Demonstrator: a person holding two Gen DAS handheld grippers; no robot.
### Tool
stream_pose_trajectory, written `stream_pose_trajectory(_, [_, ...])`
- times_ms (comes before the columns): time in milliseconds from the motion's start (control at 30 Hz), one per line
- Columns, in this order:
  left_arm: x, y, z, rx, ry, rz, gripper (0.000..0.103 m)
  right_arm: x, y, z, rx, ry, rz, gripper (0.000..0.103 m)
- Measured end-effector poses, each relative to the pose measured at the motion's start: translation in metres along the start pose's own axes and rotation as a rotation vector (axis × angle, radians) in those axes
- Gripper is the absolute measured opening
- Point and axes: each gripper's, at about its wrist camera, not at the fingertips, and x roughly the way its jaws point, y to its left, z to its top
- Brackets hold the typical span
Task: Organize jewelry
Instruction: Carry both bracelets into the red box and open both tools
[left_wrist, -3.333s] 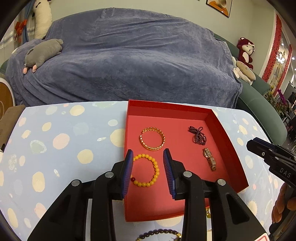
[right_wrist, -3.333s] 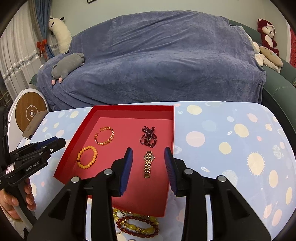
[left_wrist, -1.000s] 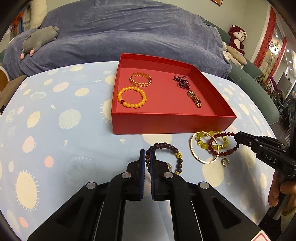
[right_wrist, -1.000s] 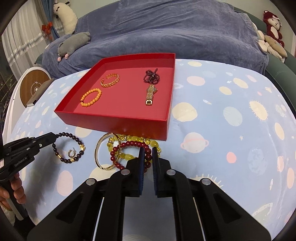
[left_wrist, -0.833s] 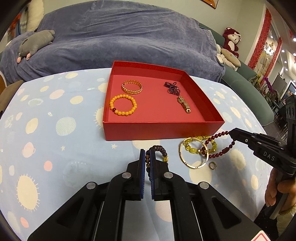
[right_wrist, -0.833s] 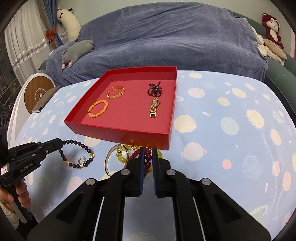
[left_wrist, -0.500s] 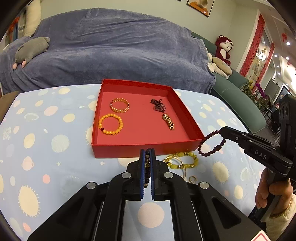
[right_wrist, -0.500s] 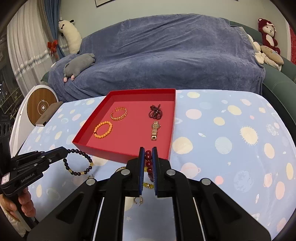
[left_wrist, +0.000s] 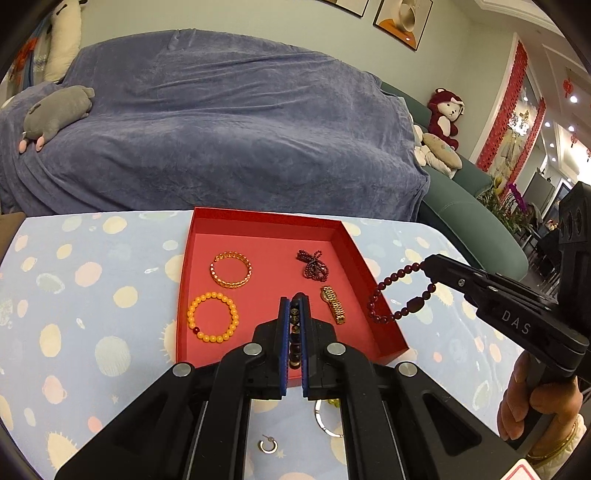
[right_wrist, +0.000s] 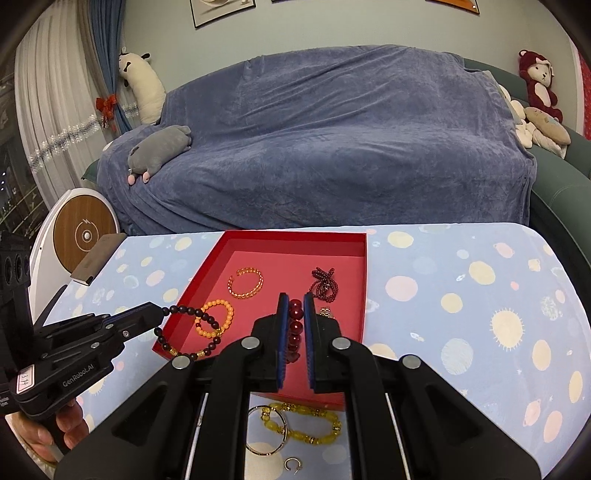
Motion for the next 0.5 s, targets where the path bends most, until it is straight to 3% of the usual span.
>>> stream_pose_trajectory(233, [0.032,0.013,-0.006,0.026,0.066,0.019,0.003,0.044,-0.007,-0.018,0.01,0.117,-0.022,0.008])
stream_pose_trajectory(500, [0.044,0.026,-0.012,0.01,0.092,0.059,0.004,0.064,-0.003,-0.03,-0.02,0.178,-0.041,0.008])
